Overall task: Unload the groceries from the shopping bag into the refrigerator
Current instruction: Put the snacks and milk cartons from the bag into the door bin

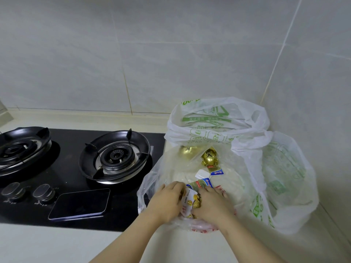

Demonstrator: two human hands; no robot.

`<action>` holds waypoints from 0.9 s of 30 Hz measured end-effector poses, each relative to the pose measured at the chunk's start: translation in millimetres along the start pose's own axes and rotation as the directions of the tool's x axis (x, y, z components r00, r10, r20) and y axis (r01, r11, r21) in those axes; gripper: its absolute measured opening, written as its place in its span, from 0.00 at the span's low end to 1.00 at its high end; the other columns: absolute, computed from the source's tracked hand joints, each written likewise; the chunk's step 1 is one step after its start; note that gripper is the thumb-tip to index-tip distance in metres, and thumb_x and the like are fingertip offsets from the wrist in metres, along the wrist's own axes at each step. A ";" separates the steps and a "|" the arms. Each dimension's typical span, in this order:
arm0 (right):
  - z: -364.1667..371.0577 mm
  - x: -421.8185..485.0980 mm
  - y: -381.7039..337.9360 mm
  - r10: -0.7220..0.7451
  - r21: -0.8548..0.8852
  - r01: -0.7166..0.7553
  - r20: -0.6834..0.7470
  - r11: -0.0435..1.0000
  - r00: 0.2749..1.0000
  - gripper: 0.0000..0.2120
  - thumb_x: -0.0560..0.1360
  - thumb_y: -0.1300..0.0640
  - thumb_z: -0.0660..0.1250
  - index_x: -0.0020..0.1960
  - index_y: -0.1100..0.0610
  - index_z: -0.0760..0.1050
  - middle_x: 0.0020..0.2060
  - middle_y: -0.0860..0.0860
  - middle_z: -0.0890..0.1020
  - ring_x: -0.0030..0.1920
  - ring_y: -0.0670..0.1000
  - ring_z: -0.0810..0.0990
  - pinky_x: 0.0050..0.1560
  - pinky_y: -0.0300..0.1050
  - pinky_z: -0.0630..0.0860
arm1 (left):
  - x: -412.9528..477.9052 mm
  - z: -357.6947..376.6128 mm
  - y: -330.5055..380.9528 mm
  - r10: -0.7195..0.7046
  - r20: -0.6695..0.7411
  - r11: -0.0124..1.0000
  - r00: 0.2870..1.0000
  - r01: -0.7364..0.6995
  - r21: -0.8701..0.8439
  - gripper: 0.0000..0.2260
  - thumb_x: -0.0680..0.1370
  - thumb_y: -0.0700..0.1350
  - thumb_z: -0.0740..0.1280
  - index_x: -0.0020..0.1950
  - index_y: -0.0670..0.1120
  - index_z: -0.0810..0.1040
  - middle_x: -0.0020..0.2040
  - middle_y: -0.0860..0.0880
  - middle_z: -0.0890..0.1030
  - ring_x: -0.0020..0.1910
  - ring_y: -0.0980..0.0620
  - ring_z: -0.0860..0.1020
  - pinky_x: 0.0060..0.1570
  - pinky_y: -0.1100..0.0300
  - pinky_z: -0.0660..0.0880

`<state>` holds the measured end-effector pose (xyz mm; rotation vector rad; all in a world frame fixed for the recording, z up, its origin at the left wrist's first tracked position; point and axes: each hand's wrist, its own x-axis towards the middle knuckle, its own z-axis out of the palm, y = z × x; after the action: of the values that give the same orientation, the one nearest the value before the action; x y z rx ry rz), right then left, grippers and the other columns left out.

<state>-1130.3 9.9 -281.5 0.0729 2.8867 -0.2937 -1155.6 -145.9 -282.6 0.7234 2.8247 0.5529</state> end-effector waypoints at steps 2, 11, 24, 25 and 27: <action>-1.7 0.1 0.8 -0.004 -0.005 0.004 -0.019 1.000 1.000 0.23 0.73 0.46 0.62 0.67 0.50 0.66 0.67 0.49 0.69 0.69 0.53 0.63 0.69 0.48 0.58 | 1.6 -0.8 1.6 0.000 0.002 1.000 1.000 0.000 0.027 0.21 0.77 0.41 0.57 0.70 0.48 0.63 0.69 0.53 0.68 0.64 0.51 0.69 0.62 0.64 0.59; -6.8 -1.8 8.7 0.039 -0.026 -0.041 -0.067 0.999 0.997 0.18 0.74 0.46 0.61 0.62 0.51 0.69 0.60 0.49 0.75 0.64 0.53 0.69 0.62 0.47 0.64 | 7.0 7.2 -1.2 -0.034 0.068 0.990 0.997 0.024 0.141 0.23 0.79 0.46 0.57 0.75 0.52 0.60 0.72 0.51 0.63 0.70 0.52 0.64 0.69 0.58 0.55; -7.3 -3.5 15.9 0.062 -0.080 -0.066 -0.049 0.995 0.997 0.23 0.73 0.46 0.64 0.66 0.51 0.65 0.63 0.51 0.71 0.64 0.53 0.68 0.62 0.46 0.64 | 12.6 7.8 5.1 -0.044 0.058 0.987 0.997 0.035 0.156 0.24 0.77 0.47 0.60 0.73 0.52 0.61 0.68 0.49 0.67 0.67 0.49 0.65 0.66 0.61 0.57; -7.4 -3.5 16.2 0.058 -0.083 -0.062 -0.052 0.995 0.997 0.24 0.73 0.46 0.64 0.66 0.51 0.65 0.62 0.51 0.71 0.64 0.53 0.68 0.62 0.45 0.64 | 12.9 7.6 5.8 -0.046 0.053 0.987 0.998 0.037 0.155 0.24 0.77 0.46 0.60 0.73 0.52 0.61 0.67 0.49 0.67 0.66 0.49 0.65 0.64 0.61 0.58; -7.4 -3.5 16.8 0.054 -0.083 -0.058 -0.056 0.995 0.997 0.24 0.72 0.46 0.65 0.65 0.51 0.65 0.61 0.51 0.70 0.63 0.53 0.67 0.61 0.45 0.64 | 12.6 8.0 6.4 -0.057 0.046 0.988 0.997 0.049 0.148 0.24 0.77 0.46 0.60 0.73 0.52 0.61 0.66 0.48 0.67 0.65 0.48 0.66 0.63 0.61 0.60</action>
<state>-1127.4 27.7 -276.9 0.1491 2.9404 -0.1620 -1161.8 -132.0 -288.4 0.6744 2.8510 0.3169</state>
